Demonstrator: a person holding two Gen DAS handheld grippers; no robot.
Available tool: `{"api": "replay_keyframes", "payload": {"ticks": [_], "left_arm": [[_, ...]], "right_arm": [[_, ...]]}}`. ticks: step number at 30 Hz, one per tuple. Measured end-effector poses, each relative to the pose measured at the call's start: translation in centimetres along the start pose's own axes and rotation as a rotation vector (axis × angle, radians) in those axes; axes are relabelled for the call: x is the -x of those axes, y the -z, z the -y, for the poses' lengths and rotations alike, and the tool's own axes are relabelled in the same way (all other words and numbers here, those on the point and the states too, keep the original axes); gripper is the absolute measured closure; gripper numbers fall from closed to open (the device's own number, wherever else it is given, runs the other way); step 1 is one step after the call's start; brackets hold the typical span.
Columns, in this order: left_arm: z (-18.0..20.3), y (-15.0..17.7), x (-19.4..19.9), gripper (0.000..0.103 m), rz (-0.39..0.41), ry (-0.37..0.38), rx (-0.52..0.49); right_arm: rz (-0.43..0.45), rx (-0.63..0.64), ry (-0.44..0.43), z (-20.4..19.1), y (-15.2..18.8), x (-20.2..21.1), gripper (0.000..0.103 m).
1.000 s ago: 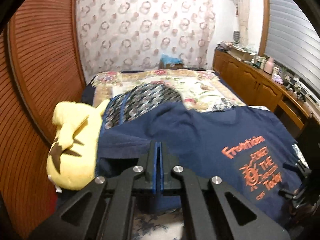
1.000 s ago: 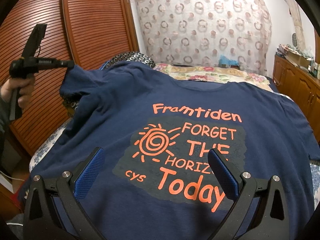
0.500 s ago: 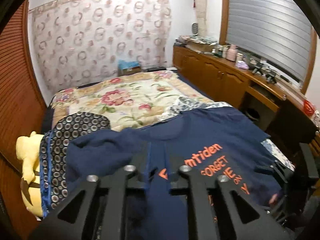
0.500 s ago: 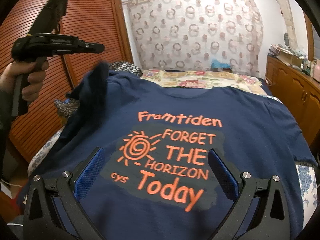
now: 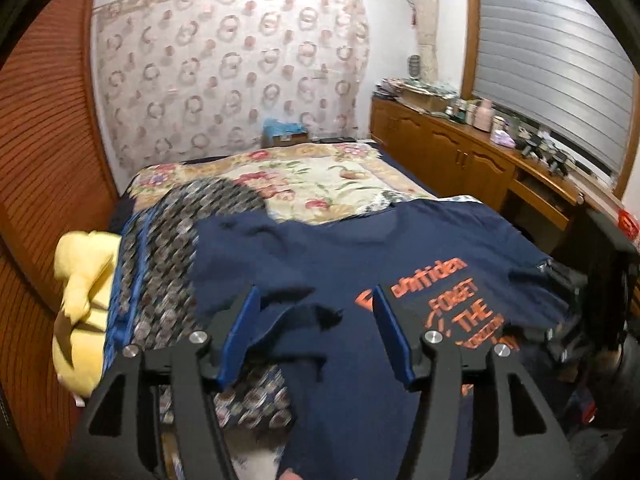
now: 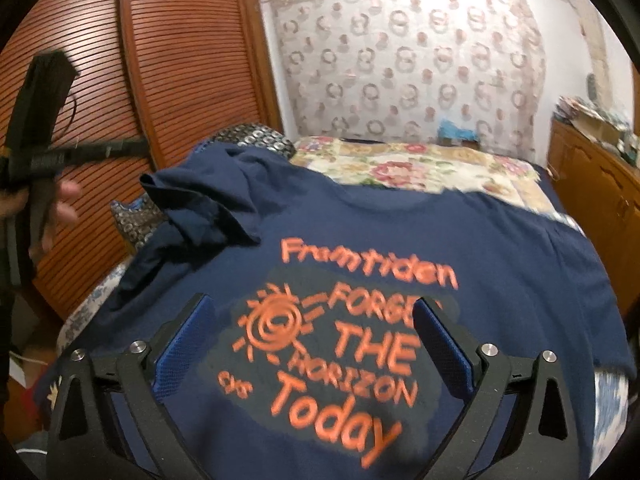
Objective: Fold small clothes
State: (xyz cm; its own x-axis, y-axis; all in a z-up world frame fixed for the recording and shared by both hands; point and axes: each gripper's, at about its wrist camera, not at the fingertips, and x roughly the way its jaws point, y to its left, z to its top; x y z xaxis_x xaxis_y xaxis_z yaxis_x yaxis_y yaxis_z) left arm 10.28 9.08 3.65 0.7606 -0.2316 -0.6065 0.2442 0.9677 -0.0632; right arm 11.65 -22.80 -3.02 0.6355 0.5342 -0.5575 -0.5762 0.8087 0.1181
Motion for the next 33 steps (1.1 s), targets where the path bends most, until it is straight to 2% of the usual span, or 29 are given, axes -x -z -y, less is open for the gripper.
{"api": "replay_keyframes", "payload": {"ticks": [7,10,14,18,24,29,33], "left_arm": [[-3.0,4.2,1.2,0.045,0.009,-0.049,0.068],[-3.4,5.5,1.9,0.045,0.015,-0.067,0.08],[-4.1,6.9,2.5,0.045,0.02,-0.081,0.092],[-4.5,7.9,2.7,0.045,0.016,-0.102,0.093],[-5.5,9.1,2.5,0.045,0.0,-0.103,0.121],[-5.8,9.6,2.3,0.045,-0.008,-0.104,0.132],[-5.7,9.9,2.2,0.045,-0.015,-0.1,0.135]], "right_arm": [[-0.023,0.058,-0.113,-2.3,-4.7,-5.2,0.026],[-0.026,0.073,-0.159,-3.8,-6.5,-7.4,0.029],[-0.052,0.083,-0.261,-6.5,-8.4,-10.1,0.042],[-0.075,0.127,-0.329,-9.8,-9.6,-11.7,0.049],[-0.139,0.247,-0.334,-13.9,-9.7,-13.8,0.057],[-0.164,0.293,-0.339,-15.7,-9.0,-14.9,0.066],[-0.173,0.316,-0.353,-16.4,-8.5,-14.9,0.067]]}}
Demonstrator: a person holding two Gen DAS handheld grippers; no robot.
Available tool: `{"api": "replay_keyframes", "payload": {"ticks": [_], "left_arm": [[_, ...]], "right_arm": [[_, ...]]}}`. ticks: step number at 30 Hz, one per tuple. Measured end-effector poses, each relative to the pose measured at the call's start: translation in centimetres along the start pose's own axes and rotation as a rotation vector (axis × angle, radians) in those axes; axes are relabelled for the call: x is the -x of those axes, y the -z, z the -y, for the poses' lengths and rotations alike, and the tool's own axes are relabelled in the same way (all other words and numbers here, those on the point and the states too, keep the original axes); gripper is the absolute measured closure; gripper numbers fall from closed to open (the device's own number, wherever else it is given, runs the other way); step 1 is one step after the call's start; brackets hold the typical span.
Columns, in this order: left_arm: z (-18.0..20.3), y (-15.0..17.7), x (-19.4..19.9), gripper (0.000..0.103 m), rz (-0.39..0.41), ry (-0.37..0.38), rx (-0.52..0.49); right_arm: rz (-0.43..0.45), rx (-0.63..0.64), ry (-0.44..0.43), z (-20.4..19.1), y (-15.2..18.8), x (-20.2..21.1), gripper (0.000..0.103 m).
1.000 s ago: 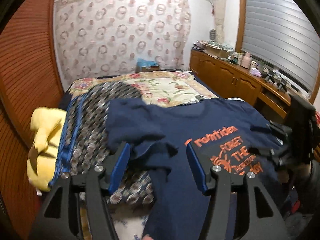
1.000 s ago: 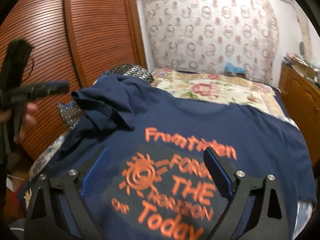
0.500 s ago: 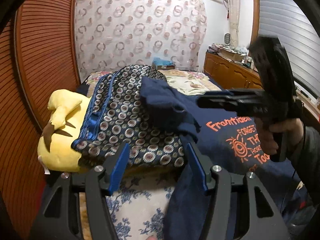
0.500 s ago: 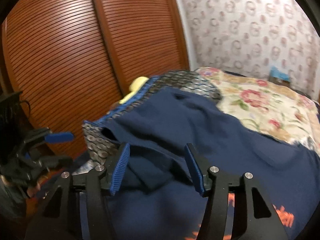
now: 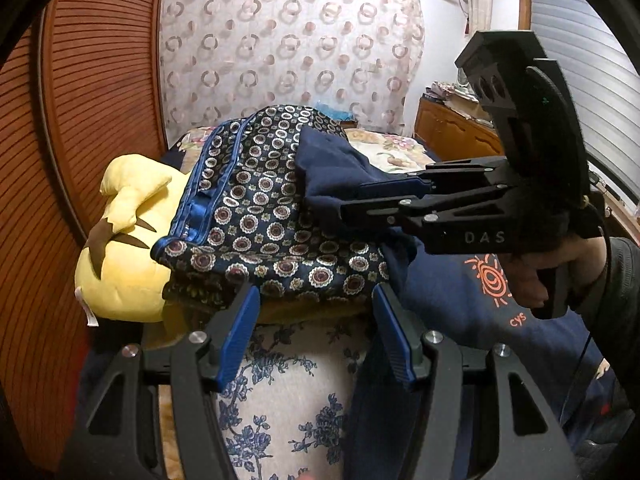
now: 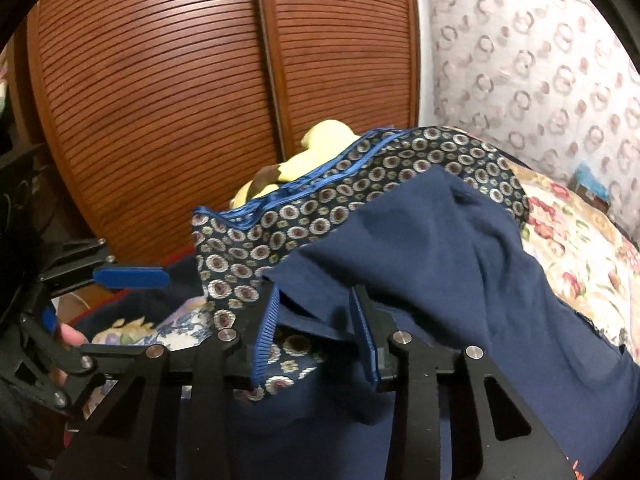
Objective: Fold small clothes
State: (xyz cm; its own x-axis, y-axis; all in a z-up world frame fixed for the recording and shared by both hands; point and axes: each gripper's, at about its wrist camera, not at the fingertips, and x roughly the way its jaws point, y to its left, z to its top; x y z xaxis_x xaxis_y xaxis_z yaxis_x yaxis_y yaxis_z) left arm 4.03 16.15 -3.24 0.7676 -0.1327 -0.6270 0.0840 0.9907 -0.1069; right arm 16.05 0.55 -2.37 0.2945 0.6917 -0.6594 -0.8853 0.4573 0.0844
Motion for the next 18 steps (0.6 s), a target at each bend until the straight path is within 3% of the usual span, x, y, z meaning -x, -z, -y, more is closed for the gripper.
{"api": "replay_keyframes", "payload": {"ticks": [9,10,11,12,14,18], "left_arm": [[0.3,0.4,-0.6,0.045,-0.02,0.005,0.0],[0.4,0.4,-0.6,0.045,-0.02,0.007,-0.003],[0.4,0.4,-0.6,0.045,-0.02,0.008,-0.004],[0.5,0.4,-0.6,0.045,-0.02,0.009,-0.006],[0.6,0.4,-0.5,0.045,-0.017,0.012,-0.005],[0.9,0.3,-0.6,0.045,-0.017,0.018,-0.008]], "right_arm": [[-0.029,0.02,0.078,0.4,-0.3,-1.6,0.067],[-0.038,0.026,0.077,0.5,-0.3,-1.8,0.073],[-0.047,0.031,0.085,0.7,-0.3,-1.9,0.089],[-0.049,0.033,0.096,0.8,-0.3,-2.0,0.094],[-0.02,0.019,0.082,1.4,-0.4,-1.0,0.1],[0.061,-0.007,0.095,2.8,-1.2,2.4,0.102]]}}
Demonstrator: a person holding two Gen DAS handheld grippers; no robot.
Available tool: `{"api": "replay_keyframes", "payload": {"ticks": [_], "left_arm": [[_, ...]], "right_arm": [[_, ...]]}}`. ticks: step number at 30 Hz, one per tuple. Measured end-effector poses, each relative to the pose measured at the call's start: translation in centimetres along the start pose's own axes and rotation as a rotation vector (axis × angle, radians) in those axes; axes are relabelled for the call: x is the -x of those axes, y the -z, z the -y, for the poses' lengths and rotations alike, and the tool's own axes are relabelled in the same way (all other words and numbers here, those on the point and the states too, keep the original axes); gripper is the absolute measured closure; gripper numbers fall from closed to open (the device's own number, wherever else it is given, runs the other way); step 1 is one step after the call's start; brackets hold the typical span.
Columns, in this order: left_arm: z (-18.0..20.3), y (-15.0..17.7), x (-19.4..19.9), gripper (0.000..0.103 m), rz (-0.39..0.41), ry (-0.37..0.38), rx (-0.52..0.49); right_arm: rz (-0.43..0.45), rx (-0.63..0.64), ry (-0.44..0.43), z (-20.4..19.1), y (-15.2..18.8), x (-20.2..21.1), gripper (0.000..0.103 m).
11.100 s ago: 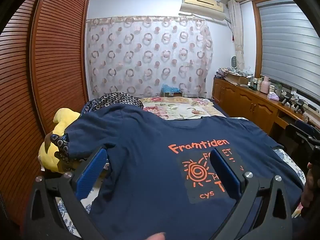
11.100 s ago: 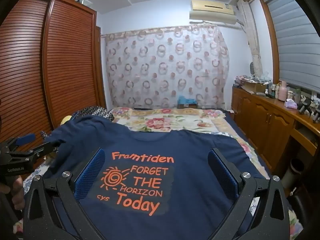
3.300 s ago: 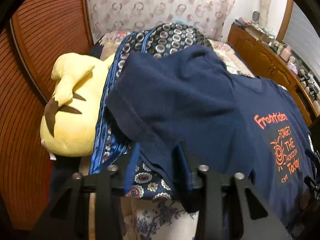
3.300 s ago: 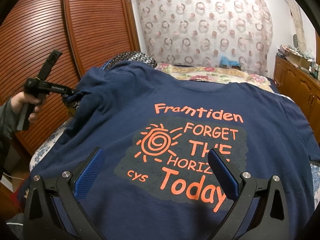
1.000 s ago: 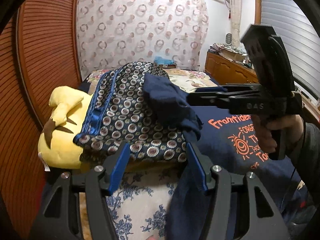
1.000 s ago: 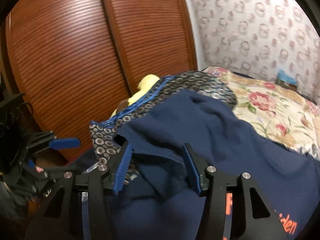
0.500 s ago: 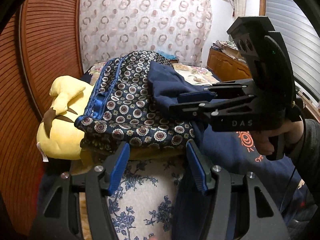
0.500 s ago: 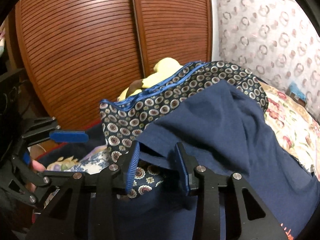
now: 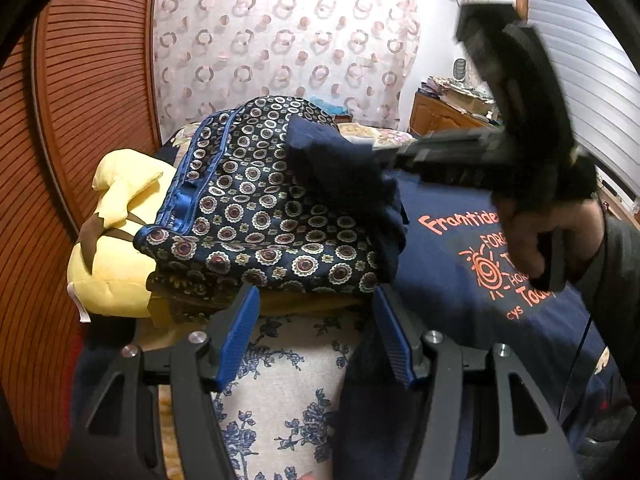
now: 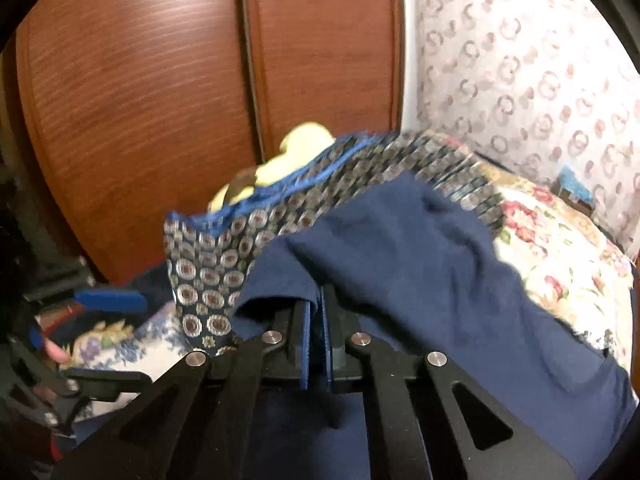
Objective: Fold small clothes
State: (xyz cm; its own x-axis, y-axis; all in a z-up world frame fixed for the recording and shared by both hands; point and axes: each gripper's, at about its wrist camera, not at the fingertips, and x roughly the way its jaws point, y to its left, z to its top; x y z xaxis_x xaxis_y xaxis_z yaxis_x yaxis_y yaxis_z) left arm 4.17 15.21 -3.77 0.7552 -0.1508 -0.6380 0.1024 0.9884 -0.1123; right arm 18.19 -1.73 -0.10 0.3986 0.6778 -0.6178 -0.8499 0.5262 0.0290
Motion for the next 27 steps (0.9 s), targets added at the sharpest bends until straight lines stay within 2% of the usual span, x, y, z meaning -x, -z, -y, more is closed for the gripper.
{"api": "replay_keyframes", "payload": {"ticks": [5,8,13,15,16,17,23,27], "left_arm": [[0.7,-0.1,-0.1,0.045,0.0,0.011,-0.008],[1.2,-0.2,-0.3,0.045,-0.001,0.018,-0.019],[2.0,-0.3,-0.5,0.045,-0.005,0.028,-0.031],[2.3,-0.4,-0.5,0.045,-0.006,0.028,-0.036],[2.5,-0.4,-0.5,0.045,-0.005,0.028,-0.039],[2.7,-0.4,-0.5,0.045,-0.005,0.028,-0.041],[3.7,-0.7,-0.9,0.045,-0.001,0.038,-0.047],[4.9,-0.7,-1.7,0.045,-0.007,0.053,-0.049]], "right_arm": [[0.027,-0.035,0.079,3.1,-1.3,3.2,0.102],[0.026,-0.106,0.15,6.2,-1.8,4.5,0.102],[0.001,-0.176,0.336,9.7,-1.7,5.0,0.101],[-0.006,-0.19,0.322,10.3,-1.0,4.8,0.091],[-0.009,-0.204,0.308,10.6,-0.5,4.7,0.076],[-0.011,-0.213,0.297,10.8,-0.1,4.5,0.068],[-0.023,-0.226,0.268,11.4,3.5,6.0,0.065],[-0.045,-0.25,0.294,12.3,7.2,8.2,0.064]]}}
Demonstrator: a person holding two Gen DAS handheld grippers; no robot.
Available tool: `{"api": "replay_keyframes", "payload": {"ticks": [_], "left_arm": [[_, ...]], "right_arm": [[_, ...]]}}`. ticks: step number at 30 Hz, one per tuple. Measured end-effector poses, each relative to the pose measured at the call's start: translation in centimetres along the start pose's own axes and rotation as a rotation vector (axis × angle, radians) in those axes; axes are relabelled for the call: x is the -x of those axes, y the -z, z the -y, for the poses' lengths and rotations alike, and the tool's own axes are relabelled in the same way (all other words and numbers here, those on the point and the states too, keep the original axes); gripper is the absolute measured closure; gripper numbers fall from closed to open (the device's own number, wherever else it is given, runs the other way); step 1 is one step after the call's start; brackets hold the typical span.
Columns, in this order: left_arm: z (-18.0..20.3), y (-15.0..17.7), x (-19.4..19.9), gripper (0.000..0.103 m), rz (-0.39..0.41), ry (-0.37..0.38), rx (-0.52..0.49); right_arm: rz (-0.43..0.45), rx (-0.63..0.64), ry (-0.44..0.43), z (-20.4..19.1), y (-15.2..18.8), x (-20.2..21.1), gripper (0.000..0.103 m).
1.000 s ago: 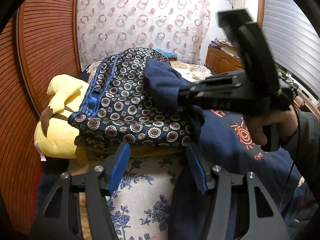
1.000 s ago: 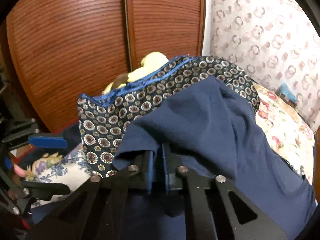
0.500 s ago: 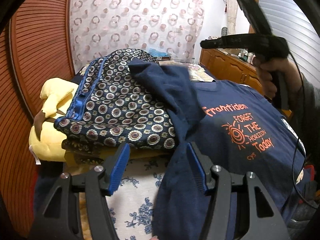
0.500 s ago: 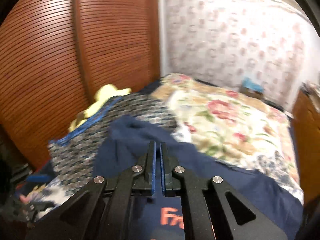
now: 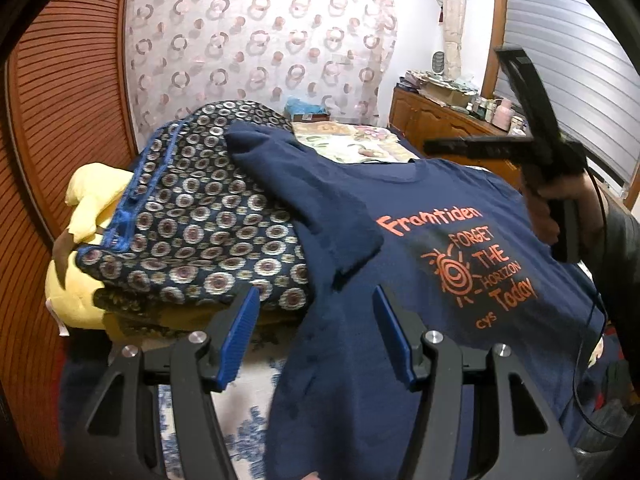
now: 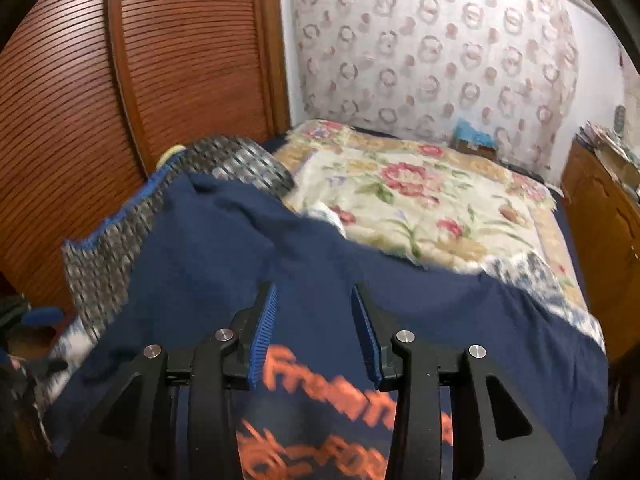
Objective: Fold small clothes
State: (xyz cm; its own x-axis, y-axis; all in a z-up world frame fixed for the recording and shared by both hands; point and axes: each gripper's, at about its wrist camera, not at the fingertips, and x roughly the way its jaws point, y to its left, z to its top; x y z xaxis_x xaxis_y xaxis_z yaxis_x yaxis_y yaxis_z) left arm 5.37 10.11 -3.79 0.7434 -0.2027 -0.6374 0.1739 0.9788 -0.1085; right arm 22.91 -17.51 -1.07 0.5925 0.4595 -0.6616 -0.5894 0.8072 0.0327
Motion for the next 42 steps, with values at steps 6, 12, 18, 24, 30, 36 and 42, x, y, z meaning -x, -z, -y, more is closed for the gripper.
{"api": "replay_keyframes", "payload": {"ticks": [6,12,18,24,30,36,42], "left_arm": [[2.0,-0.1,-1.9,0.045,-0.021,0.024,-0.006],[4.4,-0.3,-3.8,0.045,-0.038,0.05,-0.021],[6.4,-0.3,-6.1,0.045,-0.078,0.054,-0.042],[7.6,-0.1,-8.2,0.045,-0.124,0.056,-0.058],[7.9,0.0,-9.5,0.045,-0.163,0.048,-0.064],[8.1,-0.2,-10.1,0.045,-0.178,0.066,-0.05],[8.7,-0.5,-10.6,0.042,-0.182,0.049,-0.064]], "right_arm": [[-0.047,-0.039,0.087,6.0,5.5,3.0,0.058],[-0.09,-0.102,0.179,11.7,10.7,5.7,0.058],[-0.128,-0.162,0.231,15.6,14.6,7.9,0.044],[-0.139,-0.204,0.259,17.9,16.4,9.3,0.044],[-0.134,-0.231,0.298,20.1,17.3,10.7,0.044],[-0.141,-0.273,0.341,22.8,18.4,11.5,0.044],[-0.148,-0.326,0.36,25.2,19.3,11.9,0.044]]}}
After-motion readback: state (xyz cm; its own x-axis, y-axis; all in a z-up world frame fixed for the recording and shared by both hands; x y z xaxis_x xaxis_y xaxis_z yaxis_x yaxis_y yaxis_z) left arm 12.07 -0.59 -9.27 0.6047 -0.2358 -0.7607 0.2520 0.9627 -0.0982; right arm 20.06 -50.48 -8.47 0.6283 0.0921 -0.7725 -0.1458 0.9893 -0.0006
